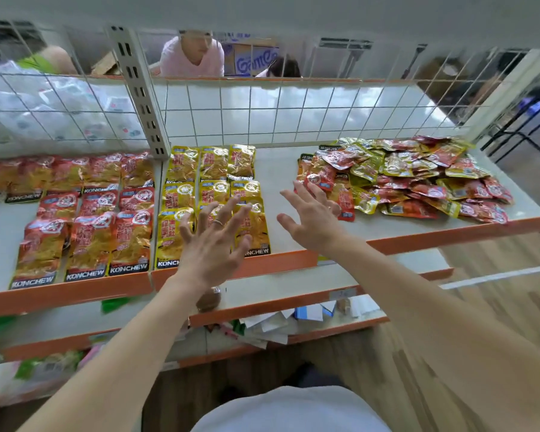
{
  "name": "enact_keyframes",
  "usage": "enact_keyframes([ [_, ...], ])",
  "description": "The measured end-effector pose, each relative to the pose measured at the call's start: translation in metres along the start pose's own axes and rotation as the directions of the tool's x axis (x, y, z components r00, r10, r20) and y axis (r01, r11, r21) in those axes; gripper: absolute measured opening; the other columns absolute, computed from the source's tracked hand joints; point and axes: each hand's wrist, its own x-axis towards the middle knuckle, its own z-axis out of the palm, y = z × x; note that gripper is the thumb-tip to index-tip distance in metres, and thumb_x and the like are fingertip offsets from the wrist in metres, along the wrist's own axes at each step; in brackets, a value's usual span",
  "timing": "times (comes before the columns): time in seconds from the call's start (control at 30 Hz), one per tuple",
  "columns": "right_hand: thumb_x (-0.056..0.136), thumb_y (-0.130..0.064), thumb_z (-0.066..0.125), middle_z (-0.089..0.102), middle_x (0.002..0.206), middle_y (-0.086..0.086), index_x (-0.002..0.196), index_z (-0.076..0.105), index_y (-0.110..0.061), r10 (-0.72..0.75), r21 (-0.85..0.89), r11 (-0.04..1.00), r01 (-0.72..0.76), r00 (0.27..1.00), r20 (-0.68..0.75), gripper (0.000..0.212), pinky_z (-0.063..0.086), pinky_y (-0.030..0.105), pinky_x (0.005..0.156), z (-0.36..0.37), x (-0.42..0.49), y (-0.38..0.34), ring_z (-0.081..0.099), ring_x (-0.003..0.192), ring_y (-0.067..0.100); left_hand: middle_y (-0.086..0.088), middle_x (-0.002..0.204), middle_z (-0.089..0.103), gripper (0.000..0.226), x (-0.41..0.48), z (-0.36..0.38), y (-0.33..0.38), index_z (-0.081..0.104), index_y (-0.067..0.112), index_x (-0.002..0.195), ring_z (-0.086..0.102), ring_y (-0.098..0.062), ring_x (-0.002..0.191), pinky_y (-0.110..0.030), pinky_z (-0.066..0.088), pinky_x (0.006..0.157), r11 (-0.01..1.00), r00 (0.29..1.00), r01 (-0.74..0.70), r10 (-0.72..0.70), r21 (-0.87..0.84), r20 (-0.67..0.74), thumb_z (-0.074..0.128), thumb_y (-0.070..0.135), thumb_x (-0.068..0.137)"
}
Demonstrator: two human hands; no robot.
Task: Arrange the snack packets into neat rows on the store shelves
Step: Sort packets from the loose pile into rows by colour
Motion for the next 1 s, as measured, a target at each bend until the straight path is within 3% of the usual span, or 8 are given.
enact_keyframes([
  [0.23,0.1,-0.043,0.051,0.019,0.165,-0.003,0.15,0.039,-0.029,0.007,0.067,0.998,0.003,0.989,-0.15,0.053,0.009,0.054,0.116,-0.016,-0.014,0.025,0.003,0.152,0.02,0.019,0.164,0.011,0.07,0.014,-0.008,0.038,0.021,0.044,0.154,0.009,-0.019,0.148,-0.058,0.007,0.115,0.999,0.998,-0.009,0.006,-0.047,-0.067,0.017,0.062,0.087],
  [0.43,0.099,-0.043,0.051,0.021,0.165,-0.003,0.152,0.036,-0.03,-0.006,0.079,0.997,0.021,0.982,-0.187,0.057,0.011,0.053,0.116,-0.03,-0.032,0.072,0.007,0.151,0.02,0.014,0.165,0.016,0.07,0.037,0.016,0.087,0.019,0.039,0.156,0.015,-0.024,0.146,-0.059,0.014,0.112,0.999,0.996,-0.035,0.033,-0.021,-0.085,0.025,0.059,0.09],
  [0.6,0.098,-0.041,0.054,0.02,0.165,-0.005,0.151,0.037,-0.033,0.02,0.092,0.996,-0.004,0.983,-0.183,0.056,0.01,0.05,0.116,-0.057,-0.041,0.138,0.003,0.152,0.016,0.011,0.165,0.016,0.074,0.066,0.04,0.145,0.015,0.037,0.157,0.018,-0.028,0.146,-0.061,0.021,0.111,0.997,0.996,-0.068,0.066,-0.038,-0.062,0.026,0.061,0.088],
  [1.0,0.096,-0.039,0.058,0.02,0.165,-0.006,0.15,0.04,-0.033,0.157,0.099,0.985,-0.139,0.964,-0.213,0.056,0.009,0.049,0.115,-0.112,-0.065,0.32,0.005,0.152,0.015,0.014,0.164,0.017,0.079,0.144,0.087,0.302,0.013,0.041,0.156,0.016,-0.025,0.148,-0.059,0.021,0.109,0.972,0.972,-0.233,0.233,0.003,-0.024,0.055,0.049,0.091],
])
